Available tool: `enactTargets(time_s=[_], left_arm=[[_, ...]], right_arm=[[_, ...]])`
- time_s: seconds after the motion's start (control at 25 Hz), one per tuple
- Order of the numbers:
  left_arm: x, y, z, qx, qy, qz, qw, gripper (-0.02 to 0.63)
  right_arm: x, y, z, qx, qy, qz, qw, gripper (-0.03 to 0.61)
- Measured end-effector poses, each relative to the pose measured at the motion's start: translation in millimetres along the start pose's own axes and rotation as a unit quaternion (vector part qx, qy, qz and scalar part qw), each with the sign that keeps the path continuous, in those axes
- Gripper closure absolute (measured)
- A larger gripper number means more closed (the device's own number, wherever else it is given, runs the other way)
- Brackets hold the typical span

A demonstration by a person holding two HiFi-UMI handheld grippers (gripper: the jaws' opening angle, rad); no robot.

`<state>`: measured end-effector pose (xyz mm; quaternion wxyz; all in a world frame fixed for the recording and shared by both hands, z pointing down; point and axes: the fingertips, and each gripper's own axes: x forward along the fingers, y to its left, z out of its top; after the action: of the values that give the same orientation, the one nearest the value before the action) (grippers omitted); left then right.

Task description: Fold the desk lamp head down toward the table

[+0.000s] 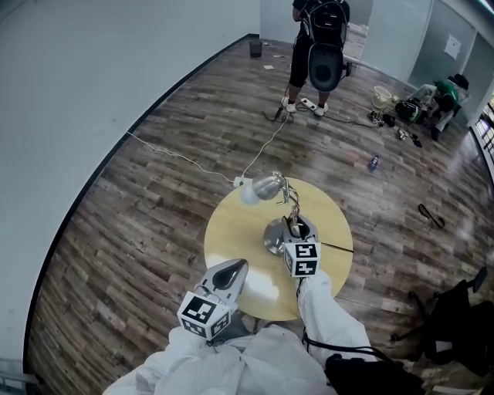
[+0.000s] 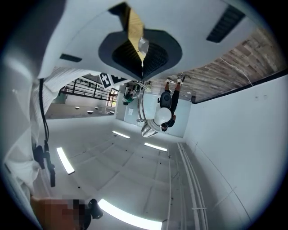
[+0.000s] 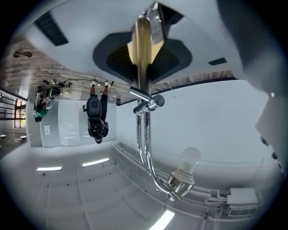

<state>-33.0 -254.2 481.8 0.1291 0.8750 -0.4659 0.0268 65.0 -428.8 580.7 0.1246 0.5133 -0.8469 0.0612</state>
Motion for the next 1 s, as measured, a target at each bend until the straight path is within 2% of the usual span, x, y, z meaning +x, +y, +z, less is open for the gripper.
enactTargets(time_s=[0.08, 0.2, 0.28, 0.4, 0.48, 0.56, 0.72, 1.0], left_arm=[[2, 7, 19, 0.027, -0.027, 0.0, 0.9993, 0.607], [16, 13, 59, 0.087, -0.049, -0.028, 0.9946, 0.518], [31, 15, 92, 0.128, -0.059, -0.049, 0.9888, 0.471], [50, 19, 141, 0.189, -0.073, -0.054, 0.9778, 0.449], [62, 15, 162, 0.219, -0.069, -0.059, 0.9716, 0.431], [75, 9, 171, 0.243, -0.048, -0.065, 0.9666, 0.416], [102, 10, 173, 0.279, -0.002, -0.053, 0.9587, 0.413], [113, 10, 164, 0.277, 0.045, -0.058, 0.9582, 0.405]], right_arm=[[0, 0, -1, 0.003, -0.004, 0.008, 1.0, 0.456], [2, 1, -2, 0.003, 0.0, 0.021, 1.0, 0.456], [1, 1, -2, 0.003, 0.001, 0.025, 1.0, 0.456], [1, 2, -4, 0.001, 0.003, 0.03, 1.0, 0.456], [1, 4, -5, -0.002, 0.006, 0.033, 0.999, 0.456], [2, 5, -4, -0.005, 0.008, 0.037, 0.999, 0.456], [2, 5, -4, -0.008, 0.011, 0.04, 0.999, 0.456], [0, 8, -4, -0.007, 0.01, 0.043, 0.999, 0.456]])
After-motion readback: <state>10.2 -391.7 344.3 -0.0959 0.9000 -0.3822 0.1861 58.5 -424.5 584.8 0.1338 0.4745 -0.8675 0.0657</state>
